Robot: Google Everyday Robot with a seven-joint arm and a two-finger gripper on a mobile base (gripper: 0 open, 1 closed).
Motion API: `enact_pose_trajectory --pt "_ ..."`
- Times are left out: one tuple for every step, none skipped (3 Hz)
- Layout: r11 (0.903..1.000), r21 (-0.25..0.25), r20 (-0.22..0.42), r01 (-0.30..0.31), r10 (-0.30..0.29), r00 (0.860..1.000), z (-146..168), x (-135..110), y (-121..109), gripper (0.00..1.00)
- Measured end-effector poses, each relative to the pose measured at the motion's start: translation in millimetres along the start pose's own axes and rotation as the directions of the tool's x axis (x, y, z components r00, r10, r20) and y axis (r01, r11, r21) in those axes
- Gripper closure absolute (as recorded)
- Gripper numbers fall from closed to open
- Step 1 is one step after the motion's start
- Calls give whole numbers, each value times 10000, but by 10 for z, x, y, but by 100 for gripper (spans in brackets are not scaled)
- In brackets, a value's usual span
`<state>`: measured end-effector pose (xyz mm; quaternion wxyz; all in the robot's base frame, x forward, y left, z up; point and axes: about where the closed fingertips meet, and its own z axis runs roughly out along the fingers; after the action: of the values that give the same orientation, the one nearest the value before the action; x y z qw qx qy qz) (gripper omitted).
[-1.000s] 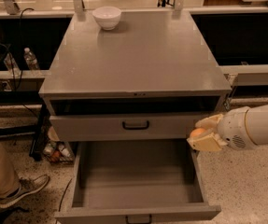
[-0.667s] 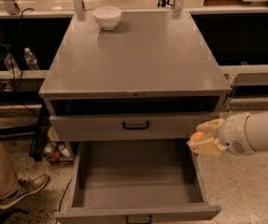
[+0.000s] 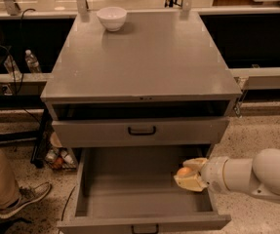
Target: Place orange into middle drawer
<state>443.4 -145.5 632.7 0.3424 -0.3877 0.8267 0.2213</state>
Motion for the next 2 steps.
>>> enact_pose_trajectory --pt "9985 -311 759 -445 468 9960 644 329 22 100" --pt "9986 -302 768 -424 446 9961 687 341 20 100"
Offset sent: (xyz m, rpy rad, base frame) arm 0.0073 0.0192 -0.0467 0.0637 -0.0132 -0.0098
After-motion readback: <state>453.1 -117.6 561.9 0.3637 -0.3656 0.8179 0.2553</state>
